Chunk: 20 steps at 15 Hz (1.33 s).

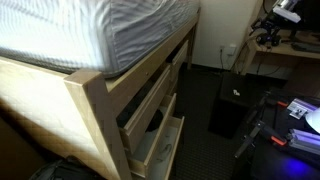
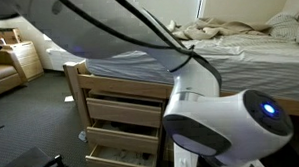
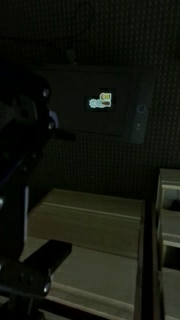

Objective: Open both topmost drawers fully

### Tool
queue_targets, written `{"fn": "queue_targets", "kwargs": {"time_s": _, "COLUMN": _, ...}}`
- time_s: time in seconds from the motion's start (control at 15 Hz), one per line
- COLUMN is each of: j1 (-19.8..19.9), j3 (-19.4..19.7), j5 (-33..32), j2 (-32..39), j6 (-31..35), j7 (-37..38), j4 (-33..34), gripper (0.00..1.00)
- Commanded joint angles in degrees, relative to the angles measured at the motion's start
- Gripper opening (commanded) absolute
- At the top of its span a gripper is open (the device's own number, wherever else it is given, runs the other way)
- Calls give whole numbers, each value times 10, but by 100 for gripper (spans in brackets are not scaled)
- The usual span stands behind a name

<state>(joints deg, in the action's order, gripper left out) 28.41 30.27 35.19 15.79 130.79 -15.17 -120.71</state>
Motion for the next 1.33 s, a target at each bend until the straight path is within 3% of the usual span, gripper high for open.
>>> {"fn": "queue_targets", "kwargs": {"time_s": 0.0, "j1": 57, "j3": -32, "j5": -3, "j2": 66, "j6": -34, "j7": 13, "j4": 111, "gripper": 100}}
{"fn": "queue_targets", "kwargs": {"time_s": 0.13, "j1": 66, "j3": -42, "j5": -15, "j2": 41, "j6": -9, "j7": 11, "j4": 78, "gripper": 100}}
{"fn": "queue_targets", "kwargs": {"time_s": 0.33, "j1": 67, "j3": -53, "j5": -17, "j2": 46, "j6": -10, "j7": 23, "j4": 103, "gripper": 100}}
{"fn": "queue_targets", "kwargs": {"time_s": 0.53, "j1": 44, "j3": -68, "j5": -24, "j2": 54, "j6": 39, "j7": 41, "j4": 81, "gripper": 100}}
{"fn": "queue_targets", "kwargs": {"time_s": 0.73, "j1": 36, "j3": -108, "j5": 3, "j2": 111, "j6": 112, "j7": 92, "j4": 144, "gripper": 100}}
{"fn": "queue_targets", "kwargs": {"time_s": 0.93, "j1": 36, "j3": -142, "j5": -4, "j2": 177, "j6": 139, "j7": 149, "j4": 234, "gripper": 100}}
{"fn": "queue_targets", "kwargs": {"time_s": 1.07, "j1": 53, "j3": -167, "j5": -2, "j2": 205, "j6": 107, "j7": 154, "j4": 284, "gripper": 100}}
{"fn": "queue_targets", "kwargs": {"time_s": 1.27, "j1": 107, "j3": -237, "j5": 64, "j2": 230, "j6": 37, "j7": 90, "j4": 345, "gripper": 100}}
